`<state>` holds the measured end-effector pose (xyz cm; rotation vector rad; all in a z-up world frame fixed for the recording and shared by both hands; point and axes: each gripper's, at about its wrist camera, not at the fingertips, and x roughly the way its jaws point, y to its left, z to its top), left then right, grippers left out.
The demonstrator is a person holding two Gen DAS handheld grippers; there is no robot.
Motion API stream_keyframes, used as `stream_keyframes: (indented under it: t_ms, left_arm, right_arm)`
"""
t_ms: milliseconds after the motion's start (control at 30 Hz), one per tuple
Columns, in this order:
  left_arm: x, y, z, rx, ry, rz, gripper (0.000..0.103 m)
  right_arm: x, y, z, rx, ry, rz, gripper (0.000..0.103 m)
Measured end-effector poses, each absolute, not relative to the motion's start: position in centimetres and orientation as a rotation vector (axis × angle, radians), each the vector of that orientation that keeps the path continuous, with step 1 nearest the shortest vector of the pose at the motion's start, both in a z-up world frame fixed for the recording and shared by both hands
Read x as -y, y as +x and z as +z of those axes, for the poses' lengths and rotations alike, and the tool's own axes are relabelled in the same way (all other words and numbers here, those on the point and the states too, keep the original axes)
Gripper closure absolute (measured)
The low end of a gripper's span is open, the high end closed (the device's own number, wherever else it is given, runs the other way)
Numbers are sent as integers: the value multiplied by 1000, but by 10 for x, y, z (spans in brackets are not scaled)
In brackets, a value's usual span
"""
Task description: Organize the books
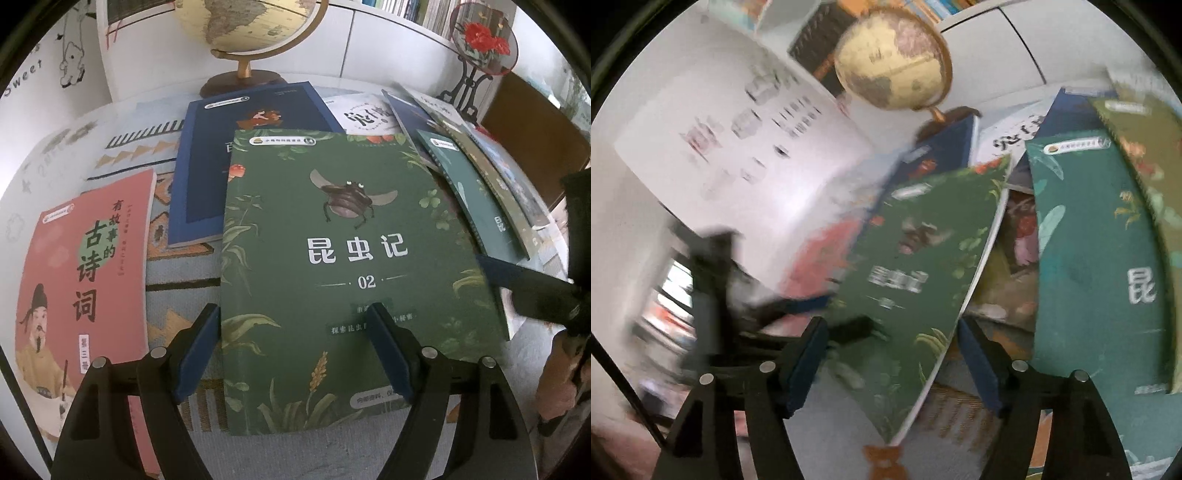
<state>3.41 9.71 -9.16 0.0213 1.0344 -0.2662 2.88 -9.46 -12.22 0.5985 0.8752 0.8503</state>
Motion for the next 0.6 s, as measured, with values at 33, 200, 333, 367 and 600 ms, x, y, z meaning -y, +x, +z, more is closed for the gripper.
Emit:
stream_keyframes:
  t_ms: [33, 200, 333, 367, 600]
  left_arm:
    - [-96, 34, -92, -1033, 24, -266, 25]
    - [-98, 34, -90, -1041, -8, -291, 27]
    - [-107, 34, -82, -1032, -116, -354, 27]
    - [-113, 35, -79, -1031, -166, -372, 27]
    - [-122, 35, -64, -990, -303, -472, 27]
  right_arm:
    - [95, 30, -124, -883, 622, 877, 46]
    - [65, 30, -130, -964, 447, 785, 79]
    - [65, 32, -135, -981, 450, 748, 88]
    - [64, 32, -136, -982, 450, 746, 89]
    - [62, 31, -136, -982, 431, 738, 89]
